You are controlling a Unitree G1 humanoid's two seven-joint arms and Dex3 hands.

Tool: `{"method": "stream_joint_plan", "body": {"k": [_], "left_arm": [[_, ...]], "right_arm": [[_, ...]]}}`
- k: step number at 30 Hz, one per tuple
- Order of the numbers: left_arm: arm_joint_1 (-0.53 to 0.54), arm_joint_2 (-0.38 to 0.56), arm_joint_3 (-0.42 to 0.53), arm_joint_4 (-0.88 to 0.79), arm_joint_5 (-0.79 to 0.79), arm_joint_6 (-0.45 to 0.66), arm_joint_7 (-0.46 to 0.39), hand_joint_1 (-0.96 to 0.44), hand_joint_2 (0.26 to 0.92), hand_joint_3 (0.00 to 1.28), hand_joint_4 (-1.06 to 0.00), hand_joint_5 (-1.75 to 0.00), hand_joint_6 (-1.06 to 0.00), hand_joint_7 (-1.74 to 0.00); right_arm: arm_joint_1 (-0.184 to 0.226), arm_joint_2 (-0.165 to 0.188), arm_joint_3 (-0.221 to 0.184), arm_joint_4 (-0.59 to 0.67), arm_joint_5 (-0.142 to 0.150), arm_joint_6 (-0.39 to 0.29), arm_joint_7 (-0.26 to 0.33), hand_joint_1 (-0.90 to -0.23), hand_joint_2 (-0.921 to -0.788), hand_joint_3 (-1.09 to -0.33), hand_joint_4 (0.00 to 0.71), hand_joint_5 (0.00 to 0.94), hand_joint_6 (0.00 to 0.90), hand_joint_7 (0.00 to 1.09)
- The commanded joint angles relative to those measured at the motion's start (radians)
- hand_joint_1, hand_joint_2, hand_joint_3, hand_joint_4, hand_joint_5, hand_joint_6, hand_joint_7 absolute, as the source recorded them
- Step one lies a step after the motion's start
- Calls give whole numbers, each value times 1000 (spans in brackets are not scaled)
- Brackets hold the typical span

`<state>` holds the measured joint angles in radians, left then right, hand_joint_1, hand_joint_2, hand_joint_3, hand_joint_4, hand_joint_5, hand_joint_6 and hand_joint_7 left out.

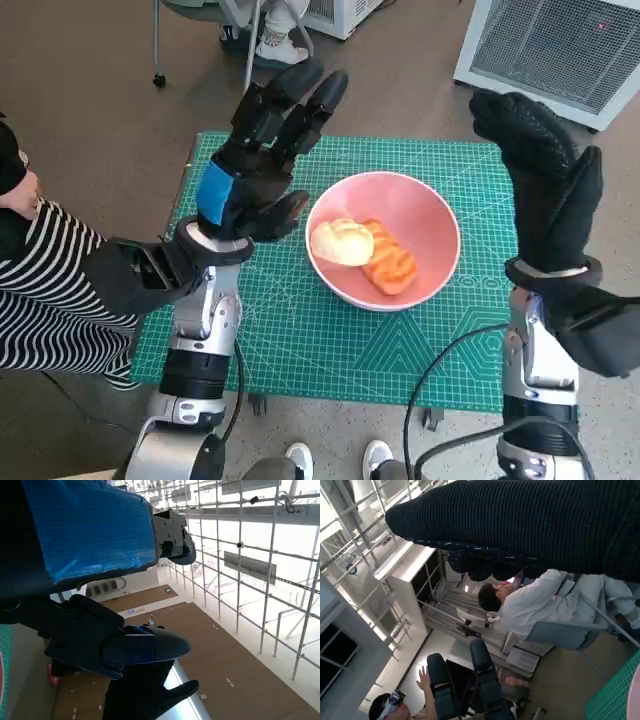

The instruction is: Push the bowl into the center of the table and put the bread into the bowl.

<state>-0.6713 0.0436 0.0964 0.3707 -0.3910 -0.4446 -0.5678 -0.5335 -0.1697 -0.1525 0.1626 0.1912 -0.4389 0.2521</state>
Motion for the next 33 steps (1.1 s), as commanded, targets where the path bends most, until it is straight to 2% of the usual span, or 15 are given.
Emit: {"method": "stream_joint_plan", "body": {"k": [1, 33], "left_arm": [[11, 11, -2, -31, 8, 18, 3, -708, 921, 454, -145, 0, 1, -570], [18, 11, -5, -45, 35, 32, 16, -684, 921, 452, -145, -1, 1, -569]], "right_arm": [[22, -11, 0, -3, -14, 16, -8, -759, -921, -799, 160, 1, 52, 480], [23, -19, 4, 9, -5, 19, -1, -755, -921, -804, 161, 1, 58, 471]]}}
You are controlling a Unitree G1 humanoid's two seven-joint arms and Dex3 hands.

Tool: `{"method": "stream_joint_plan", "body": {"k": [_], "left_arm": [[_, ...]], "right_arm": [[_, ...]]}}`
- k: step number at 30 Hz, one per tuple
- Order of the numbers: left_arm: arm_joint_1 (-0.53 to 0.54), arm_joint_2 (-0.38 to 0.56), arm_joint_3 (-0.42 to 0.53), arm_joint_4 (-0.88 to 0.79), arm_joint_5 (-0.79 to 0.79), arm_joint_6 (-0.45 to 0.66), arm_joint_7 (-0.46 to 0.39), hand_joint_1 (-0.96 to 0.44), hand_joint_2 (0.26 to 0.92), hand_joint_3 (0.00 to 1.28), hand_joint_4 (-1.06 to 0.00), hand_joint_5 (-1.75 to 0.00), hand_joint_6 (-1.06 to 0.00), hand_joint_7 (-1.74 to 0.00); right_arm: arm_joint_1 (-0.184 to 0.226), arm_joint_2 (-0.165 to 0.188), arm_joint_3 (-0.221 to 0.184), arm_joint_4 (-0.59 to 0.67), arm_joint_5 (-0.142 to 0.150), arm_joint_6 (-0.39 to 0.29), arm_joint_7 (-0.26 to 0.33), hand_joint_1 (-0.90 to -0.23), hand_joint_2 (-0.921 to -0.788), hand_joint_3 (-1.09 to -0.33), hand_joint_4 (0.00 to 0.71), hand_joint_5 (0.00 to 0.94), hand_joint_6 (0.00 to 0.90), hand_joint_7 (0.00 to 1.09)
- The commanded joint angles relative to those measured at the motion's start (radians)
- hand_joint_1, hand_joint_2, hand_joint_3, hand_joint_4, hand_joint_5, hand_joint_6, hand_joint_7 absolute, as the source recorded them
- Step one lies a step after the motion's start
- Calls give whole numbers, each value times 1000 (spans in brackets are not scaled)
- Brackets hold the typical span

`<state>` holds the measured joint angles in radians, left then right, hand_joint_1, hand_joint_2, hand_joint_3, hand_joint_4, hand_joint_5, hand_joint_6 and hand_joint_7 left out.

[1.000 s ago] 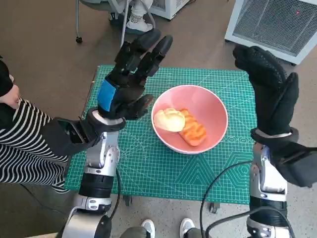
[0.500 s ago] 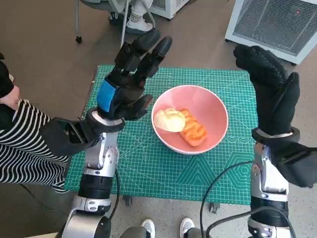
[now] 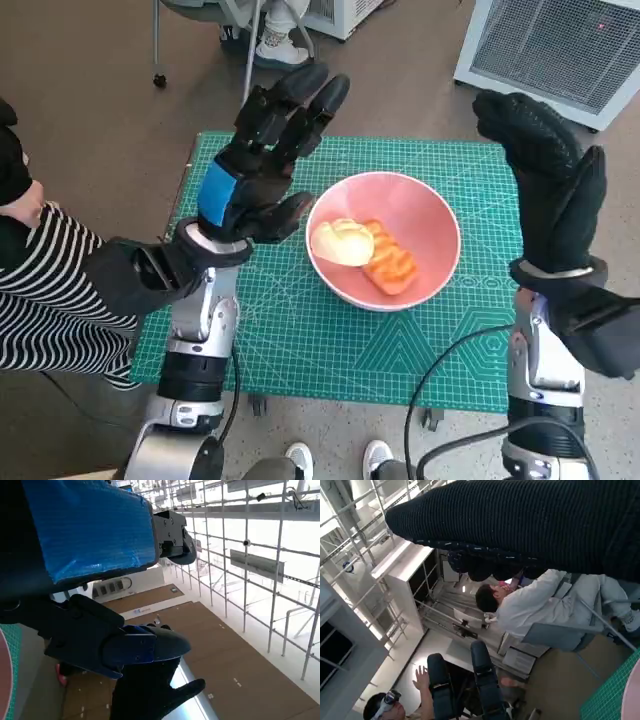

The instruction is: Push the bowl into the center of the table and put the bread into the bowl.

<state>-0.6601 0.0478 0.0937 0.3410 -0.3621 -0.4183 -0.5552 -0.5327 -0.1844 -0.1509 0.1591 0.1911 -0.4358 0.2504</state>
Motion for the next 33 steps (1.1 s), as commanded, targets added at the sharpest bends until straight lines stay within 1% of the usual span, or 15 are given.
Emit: {"method": "stream_joint_plan", "body": {"k": [1, 4, 15, 33], "left_arm": [[5, 8, -2, -13, 8, 6, 4, -684, 921, 452, -145, -1, 1, -569], [3, 12, -2, -9, 12, 6, 4, -682, 921, 452, -144, -1, 1, -568], [5, 12, -4, -9, 13, 10, 7, -679, 921, 451, -143, -1, 1, -565], [21, 11, -10, -18, 14, 14, 6, -680, 921, 447, -140, 0, 1, -537]], "right_arm": [[20, -4, 2, 14, -2, 18, 2, -755, -921, -804, 161, 1, 58, 471], [18, -3, 2, 18, 3, 19, 5, -755, -921, -804, 161, 1, 57, 470], [21, -3, 3, 26, 8, 17, 13, -755, -921, -805, 160, 0, 58, 467], [34, -1, -2, 35, 19, 8, 28, -757, -921, -804, 161, 0, 55, 462]]}}
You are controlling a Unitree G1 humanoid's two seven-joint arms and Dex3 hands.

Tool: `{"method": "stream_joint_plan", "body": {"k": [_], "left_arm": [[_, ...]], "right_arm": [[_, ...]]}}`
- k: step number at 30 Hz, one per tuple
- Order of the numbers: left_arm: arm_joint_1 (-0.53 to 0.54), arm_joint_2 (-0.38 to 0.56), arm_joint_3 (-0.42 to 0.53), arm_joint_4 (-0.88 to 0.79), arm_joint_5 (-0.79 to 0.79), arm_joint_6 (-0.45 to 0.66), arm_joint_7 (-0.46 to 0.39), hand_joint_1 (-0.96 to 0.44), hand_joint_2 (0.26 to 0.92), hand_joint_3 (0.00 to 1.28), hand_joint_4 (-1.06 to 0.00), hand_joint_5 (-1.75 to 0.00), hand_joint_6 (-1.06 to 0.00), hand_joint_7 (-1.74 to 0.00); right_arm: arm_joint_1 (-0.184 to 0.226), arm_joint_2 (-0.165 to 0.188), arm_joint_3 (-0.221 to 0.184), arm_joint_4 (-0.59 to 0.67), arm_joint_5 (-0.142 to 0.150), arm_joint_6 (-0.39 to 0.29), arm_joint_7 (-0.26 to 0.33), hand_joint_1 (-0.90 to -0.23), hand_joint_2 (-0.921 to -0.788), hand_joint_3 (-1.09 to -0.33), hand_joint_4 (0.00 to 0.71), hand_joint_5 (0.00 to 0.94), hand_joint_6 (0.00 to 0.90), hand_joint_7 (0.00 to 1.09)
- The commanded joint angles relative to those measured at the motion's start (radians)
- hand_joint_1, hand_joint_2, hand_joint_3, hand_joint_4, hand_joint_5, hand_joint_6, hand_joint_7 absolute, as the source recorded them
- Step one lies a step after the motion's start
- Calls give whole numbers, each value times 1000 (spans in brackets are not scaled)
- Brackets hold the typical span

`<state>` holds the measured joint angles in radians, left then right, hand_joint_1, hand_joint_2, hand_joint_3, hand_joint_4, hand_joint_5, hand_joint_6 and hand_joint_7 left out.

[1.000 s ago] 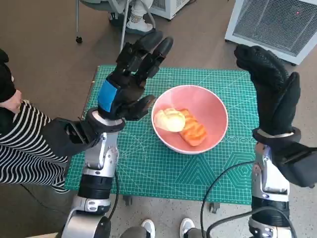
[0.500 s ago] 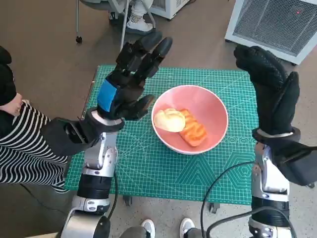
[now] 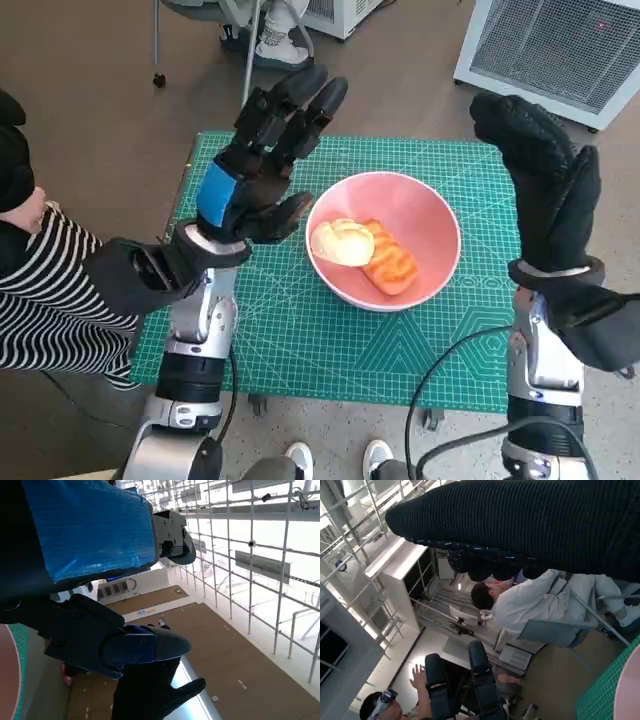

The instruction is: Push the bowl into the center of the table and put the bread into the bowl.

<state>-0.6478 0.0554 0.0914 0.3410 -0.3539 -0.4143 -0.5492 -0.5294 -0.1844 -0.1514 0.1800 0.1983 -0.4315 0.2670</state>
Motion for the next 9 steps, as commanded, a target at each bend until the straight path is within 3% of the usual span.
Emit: {"method": "stream_joint_plan", "body": {"k": [1, 9], "left_arm": [[9, 3, -8, -19, 5, 12, 0, -680, 921, 447, -139, 0, 1, -536], [18, 2, -7, -25, -1, 22, -3, -679, 921, 448, -138, 0, 1, -528]], "right_arm": [[31, -1, -2, 14, 13, 4, 12, -756, -921, -803, 161, 0, 54, 462], [35, 0, -3, 4, 10, 10, 9, -753, -921, -804, 161, 0, 55, 462]]}}
